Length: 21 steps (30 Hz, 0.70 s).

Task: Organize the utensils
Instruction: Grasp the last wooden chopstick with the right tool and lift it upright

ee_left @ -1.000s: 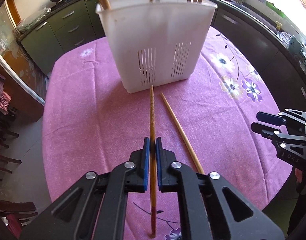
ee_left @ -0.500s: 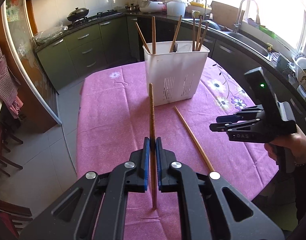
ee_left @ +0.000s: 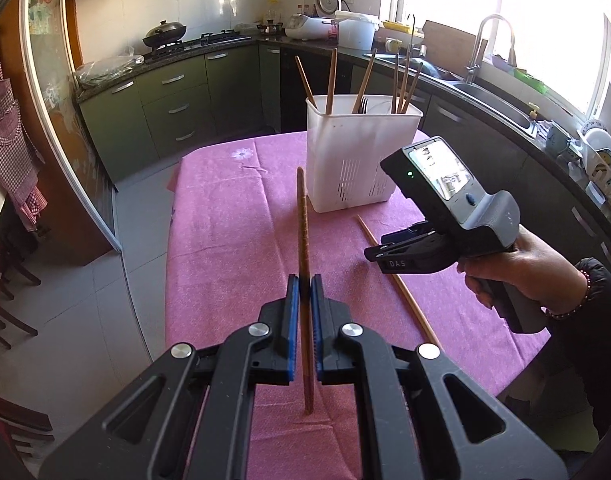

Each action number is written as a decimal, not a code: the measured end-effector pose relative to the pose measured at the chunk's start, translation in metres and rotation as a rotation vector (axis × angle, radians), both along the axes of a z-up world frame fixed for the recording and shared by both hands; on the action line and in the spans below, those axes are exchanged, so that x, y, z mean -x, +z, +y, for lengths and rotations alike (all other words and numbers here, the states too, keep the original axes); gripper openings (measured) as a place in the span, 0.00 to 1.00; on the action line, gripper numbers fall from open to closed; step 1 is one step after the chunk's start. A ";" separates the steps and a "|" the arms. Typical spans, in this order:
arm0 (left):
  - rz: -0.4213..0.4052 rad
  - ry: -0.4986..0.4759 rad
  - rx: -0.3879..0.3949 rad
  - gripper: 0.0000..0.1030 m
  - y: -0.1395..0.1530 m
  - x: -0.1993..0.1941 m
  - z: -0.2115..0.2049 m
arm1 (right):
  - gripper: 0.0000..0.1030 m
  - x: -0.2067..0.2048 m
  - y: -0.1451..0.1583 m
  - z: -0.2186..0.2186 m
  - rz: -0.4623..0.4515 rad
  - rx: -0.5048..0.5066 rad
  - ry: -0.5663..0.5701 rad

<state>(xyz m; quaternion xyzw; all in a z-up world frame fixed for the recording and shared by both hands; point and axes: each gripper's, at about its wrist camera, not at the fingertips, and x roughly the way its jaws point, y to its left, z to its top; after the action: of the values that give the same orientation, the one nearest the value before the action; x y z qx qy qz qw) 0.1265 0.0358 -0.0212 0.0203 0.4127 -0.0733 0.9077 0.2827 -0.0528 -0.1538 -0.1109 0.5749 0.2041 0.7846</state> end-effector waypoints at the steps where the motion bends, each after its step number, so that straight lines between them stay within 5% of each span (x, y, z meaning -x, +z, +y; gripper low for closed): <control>1: 0.000 -0.002 0.002 0.06 0.000 0.000 0.000 | 0.28 0.001 -0.002 0.001 -0.004 0.012 0.000; 4: -0.001 -0.006 0.006 0.06 -0.001 0.002 0.002 | 0.26 0.003 -0.004 0.008 -0.022 0.038 0.005; 8: -0.001 -0.006 0.007 0.06 -0.001 0.002 0.002 | 0.09 0.006 -0.003 0.013 -0.034 0.030 0.008; 14: 0.002 0.002 0.007 0.06 -0.001 0.002 0.004 | 0.07 0.009 -0.002 0.004 -0.047 -0.001 0.005; 21: -0.008 0.011 0.003 0.06 0.002 0.005 0.005 | 0.07 0.047 0.064 -0.033 -0.192 -0.124 0.015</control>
<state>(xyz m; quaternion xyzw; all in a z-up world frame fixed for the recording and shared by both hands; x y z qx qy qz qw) 0.1216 0.0403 -0.0187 0.0172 0.4089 -0.0687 0.9098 0.2361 -0.0855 -0.0897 -0.0855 0.4822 0.2338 0.8399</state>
